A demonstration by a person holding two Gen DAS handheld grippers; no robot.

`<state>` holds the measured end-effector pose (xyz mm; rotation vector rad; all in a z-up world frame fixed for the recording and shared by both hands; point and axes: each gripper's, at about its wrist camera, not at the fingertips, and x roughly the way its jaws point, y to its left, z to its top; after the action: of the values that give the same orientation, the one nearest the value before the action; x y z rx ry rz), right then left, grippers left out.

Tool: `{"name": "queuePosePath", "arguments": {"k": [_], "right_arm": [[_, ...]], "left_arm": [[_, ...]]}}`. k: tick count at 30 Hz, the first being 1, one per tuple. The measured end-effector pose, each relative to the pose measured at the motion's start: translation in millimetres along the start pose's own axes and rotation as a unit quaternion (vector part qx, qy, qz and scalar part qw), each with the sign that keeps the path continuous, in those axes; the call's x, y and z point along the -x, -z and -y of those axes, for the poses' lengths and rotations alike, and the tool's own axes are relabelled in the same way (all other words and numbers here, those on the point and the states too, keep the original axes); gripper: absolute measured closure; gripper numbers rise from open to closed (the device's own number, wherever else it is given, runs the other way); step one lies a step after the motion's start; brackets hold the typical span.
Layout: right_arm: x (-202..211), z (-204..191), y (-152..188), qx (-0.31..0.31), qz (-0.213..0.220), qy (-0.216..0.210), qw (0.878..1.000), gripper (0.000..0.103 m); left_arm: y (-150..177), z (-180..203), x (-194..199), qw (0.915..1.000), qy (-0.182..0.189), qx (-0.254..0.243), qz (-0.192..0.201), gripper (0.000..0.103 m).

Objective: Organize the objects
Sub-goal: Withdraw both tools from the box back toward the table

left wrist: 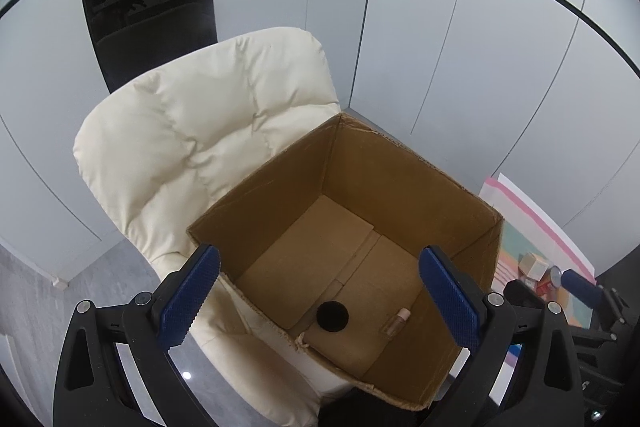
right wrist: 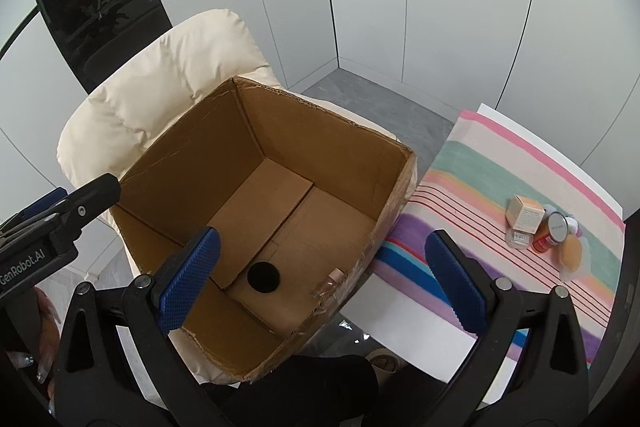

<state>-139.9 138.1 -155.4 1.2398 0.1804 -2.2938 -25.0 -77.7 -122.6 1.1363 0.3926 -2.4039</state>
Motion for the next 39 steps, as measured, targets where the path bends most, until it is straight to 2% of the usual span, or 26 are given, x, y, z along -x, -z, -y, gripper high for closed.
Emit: {"name": "queuePosePath", "arguments": {"k": [13, 18, 24, 31, 35, 39], "right_arm": [[46.3, 1.0, 24.1, -0.012, 0.000, 0.013, 1.000, 0.000], [70.2, -1.2, 41.6, -0.016, 0.001, 0.012, 1.000, 0.000], [95.9, -6.9, 63.6, -0.012, 0.005, 0.010, 1.000, 0.000], [124.5, -17.2, 94.7, -0.008, 0.005, 0.008, 1.000, 0.000], [142.1, -28.2, 111.4, 0.001, 0.005, 0.014, 1.000, 0.000], [161.2, -41.8, 120.8, 0.013, 0.018, 0.025, 0.999, 0.000]], "left_arm": [[23.5, -6.5, 37.5, 0.9990, 0.031, -0.024, -0.021, 0.002], [41.8, -5.4, 54.0, 0.9980, 0.040, -0.038, -0.030, 0.002], [65.6, -12.6, 68.9, 0.9963, 0.060, -0.032, -0.052, 0.002], [91.0, -25.9, 92.4, 0.9960, 0.055, -0.038, -0.059, 0.002], [104.0, -28.9, 110.8, 0.9948, 0.043, -0.072, -0.058, 0.002], [99.1, -35.8, 129.4, 0.9965, 0.040, -0.060, -0.041, 0.002]]}}
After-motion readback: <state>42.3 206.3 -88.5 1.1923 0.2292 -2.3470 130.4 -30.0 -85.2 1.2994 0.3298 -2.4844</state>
